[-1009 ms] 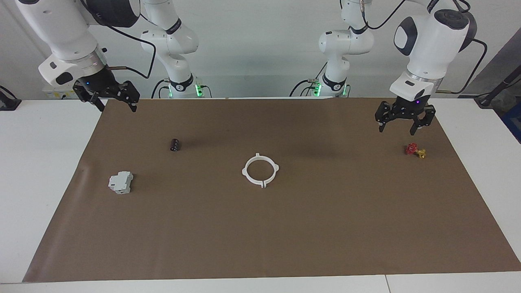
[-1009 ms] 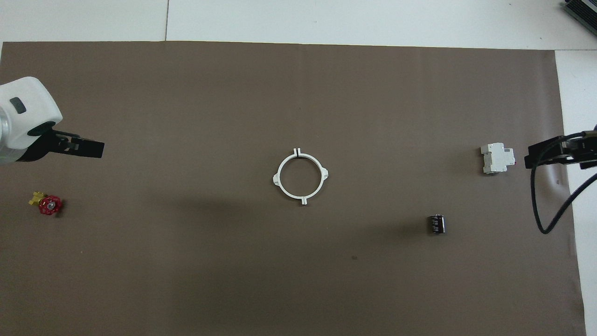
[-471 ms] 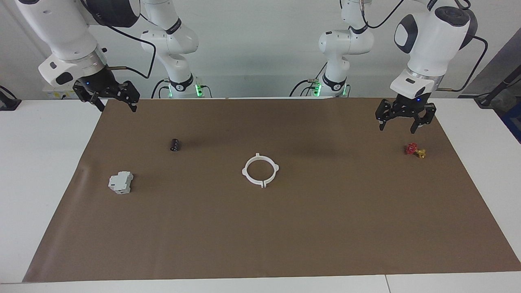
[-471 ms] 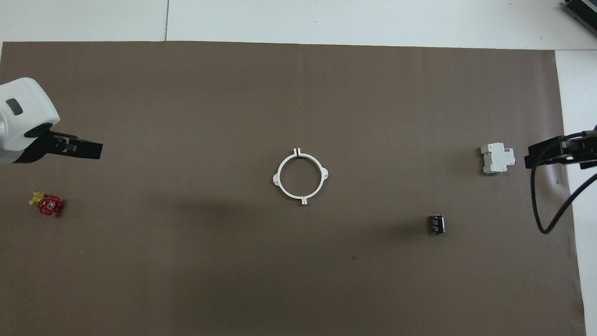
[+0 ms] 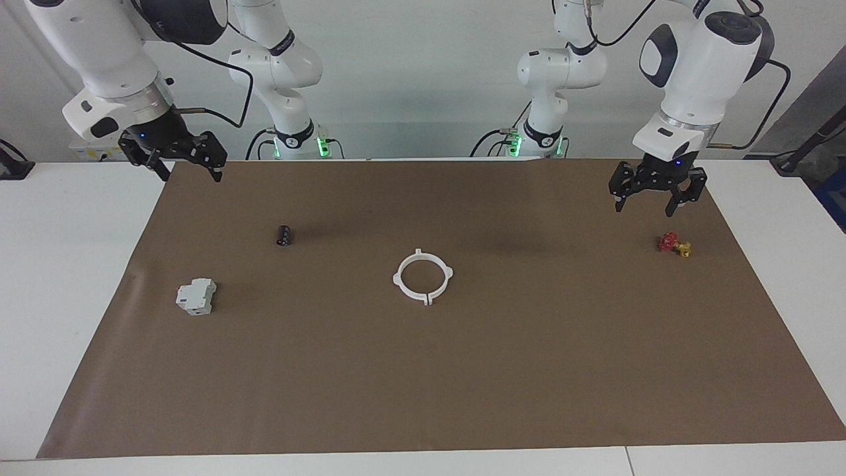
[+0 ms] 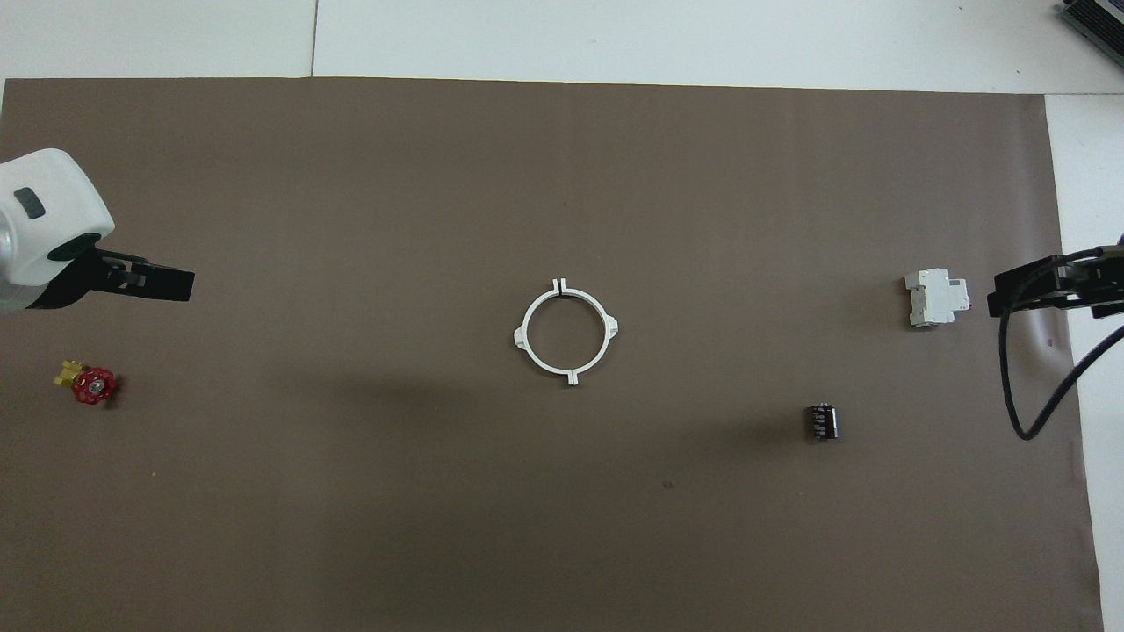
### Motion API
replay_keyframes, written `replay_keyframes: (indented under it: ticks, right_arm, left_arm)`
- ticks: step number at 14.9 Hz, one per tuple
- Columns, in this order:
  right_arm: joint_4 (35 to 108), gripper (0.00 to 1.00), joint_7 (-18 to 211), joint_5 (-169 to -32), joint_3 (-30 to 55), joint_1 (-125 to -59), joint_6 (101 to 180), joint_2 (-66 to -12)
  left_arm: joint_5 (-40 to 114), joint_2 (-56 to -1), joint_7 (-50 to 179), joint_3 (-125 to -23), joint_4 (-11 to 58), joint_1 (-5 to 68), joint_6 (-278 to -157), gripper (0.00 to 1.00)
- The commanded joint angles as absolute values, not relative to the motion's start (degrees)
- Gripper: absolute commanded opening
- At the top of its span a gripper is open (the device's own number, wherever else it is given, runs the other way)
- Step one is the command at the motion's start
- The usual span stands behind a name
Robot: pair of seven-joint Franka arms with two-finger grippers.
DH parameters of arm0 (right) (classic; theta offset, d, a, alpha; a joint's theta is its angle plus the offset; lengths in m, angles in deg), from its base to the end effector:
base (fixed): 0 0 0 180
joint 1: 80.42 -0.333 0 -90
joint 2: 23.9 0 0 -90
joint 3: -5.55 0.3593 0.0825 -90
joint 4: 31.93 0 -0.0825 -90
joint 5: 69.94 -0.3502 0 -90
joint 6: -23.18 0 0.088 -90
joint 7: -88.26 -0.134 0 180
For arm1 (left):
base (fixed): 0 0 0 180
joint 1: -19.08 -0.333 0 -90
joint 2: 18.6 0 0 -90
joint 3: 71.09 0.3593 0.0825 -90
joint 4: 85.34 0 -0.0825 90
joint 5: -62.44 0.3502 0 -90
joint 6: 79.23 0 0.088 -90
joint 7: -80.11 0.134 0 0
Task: Assemble drain pipe with both arms
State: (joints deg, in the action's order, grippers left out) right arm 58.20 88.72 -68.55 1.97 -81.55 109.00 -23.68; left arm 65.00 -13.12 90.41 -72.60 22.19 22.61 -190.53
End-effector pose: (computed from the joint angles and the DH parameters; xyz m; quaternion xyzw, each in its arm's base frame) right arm 0.5088 -0.0252 0.6358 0.9991 -0.0178 -0.0360 0.0111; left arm 0.5143 -0.0418 0.5881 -0.9867 0.1394 -0.0795 0.0263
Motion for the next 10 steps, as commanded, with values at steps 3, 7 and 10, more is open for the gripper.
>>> replay_keyframes:
  ticks: [3, 7, 10]
  right_arm:
    - [58.33, 1.0, 88.44, -68.8, 2.21, -81.3, 109.31, -23.55]
    - [58.33, 1.0, 88.44, -68.8, 2.21, -81.3, 109.66, -23.55]
    - [58.33, 1.0, 88.44, -68.89, 2.21, -81.3, 109.57, -23.55]
  left_arm:
    - [64.29, -10.79, 89.86, -72.23, 19.26, 22.86, -182.18, 1.0]
    - [64.29, -10.61, 89.95, -71.97, 14.68, 22.78, -175.04, 1.0]
    - [64.29, -8.94, 89.86, -71.8, 14.41, 22.78, -173.36, 1.0]
